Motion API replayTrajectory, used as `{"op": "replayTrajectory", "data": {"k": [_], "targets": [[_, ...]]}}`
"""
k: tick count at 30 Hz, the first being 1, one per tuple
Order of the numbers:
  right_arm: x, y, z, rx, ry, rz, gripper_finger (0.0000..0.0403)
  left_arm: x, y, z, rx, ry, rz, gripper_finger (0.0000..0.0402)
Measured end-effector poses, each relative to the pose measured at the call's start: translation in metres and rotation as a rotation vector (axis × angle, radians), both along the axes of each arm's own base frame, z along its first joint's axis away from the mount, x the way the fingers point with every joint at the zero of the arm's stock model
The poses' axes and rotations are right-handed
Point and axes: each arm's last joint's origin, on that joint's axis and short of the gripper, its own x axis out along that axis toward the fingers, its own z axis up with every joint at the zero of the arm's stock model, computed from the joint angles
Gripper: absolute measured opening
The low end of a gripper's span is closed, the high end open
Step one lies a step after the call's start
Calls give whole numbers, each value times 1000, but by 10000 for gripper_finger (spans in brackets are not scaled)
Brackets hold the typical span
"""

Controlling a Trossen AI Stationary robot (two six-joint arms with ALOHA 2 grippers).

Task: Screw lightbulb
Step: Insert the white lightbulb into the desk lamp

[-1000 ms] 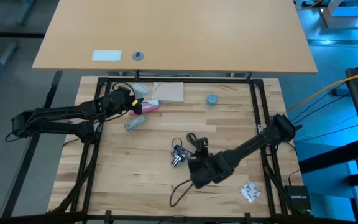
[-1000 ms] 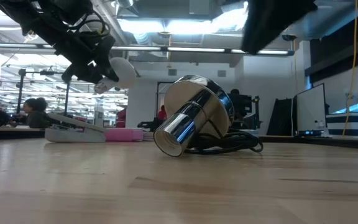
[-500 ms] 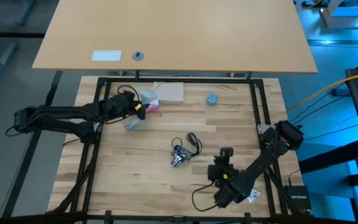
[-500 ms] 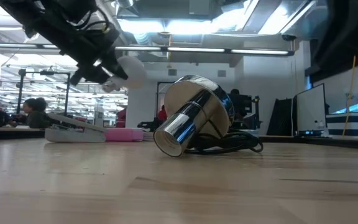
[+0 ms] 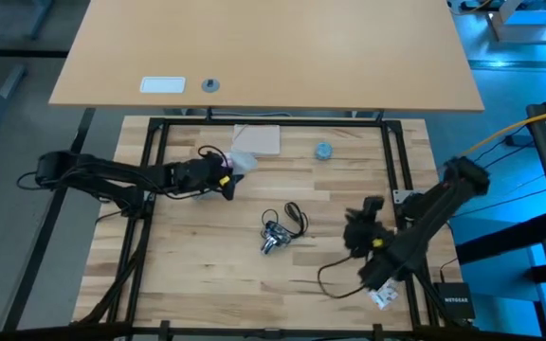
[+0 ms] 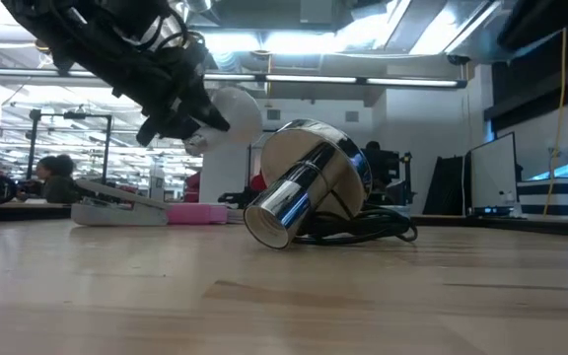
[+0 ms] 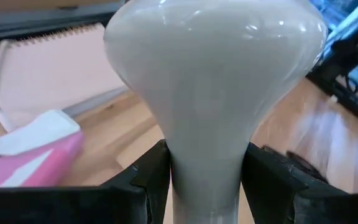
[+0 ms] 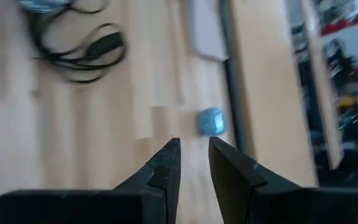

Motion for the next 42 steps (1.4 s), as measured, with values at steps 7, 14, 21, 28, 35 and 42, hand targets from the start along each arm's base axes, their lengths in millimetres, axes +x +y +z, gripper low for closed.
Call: {"op": "replayTrajectory", "data": {"k": [7, 14, 21, 28, 35, 42], "targets": [[-29, -47, 7, -38, -167, -27, 88, 3, -10, -6, -6, 28, -41, 155], [-23, -61, -25, 101, -370, -108, 88, 4, -13, -6, -4, 24, -56, 155], [11, -47, -45, 271, -447, -26, 88, 5, -13, -4, 9, 9, -57, 155], [45, -40, -57, 347, -506, -4, 88, 5, -13, -4, 53, 35, -78, 155], [74, -37, -83, 420, -501, -12, 88, 5, -13, -4, 91, 55, -99, 155], [93, -26, -103, 525, -505, 40, 88, 5, -13, -4, 91, 55, -99, 155]]}}
